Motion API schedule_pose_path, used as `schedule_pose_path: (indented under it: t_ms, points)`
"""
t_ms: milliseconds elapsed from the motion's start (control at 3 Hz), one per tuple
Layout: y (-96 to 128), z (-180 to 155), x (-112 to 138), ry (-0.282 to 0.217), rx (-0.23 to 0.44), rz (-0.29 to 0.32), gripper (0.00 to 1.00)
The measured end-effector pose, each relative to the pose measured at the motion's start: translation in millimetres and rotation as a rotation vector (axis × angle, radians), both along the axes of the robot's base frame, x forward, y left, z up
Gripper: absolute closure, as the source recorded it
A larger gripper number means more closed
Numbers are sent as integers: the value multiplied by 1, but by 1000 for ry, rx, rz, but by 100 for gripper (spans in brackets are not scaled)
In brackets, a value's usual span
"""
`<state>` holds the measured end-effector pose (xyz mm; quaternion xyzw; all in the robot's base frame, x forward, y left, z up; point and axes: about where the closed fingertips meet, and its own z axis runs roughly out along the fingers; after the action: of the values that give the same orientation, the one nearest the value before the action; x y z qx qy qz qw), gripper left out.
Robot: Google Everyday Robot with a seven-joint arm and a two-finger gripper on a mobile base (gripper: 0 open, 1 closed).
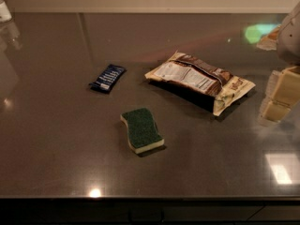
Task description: Move brown chip bag near sponge
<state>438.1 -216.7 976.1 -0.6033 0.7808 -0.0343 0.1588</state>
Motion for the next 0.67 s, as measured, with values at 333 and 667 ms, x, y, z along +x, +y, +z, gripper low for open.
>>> schedule_pose_path:
  t_ms: [333, 667]
  points:
    - [0, 0, 0, 0, 0, 0, 0]
    - [0, -3, 20, -19, 44, -41, 0]
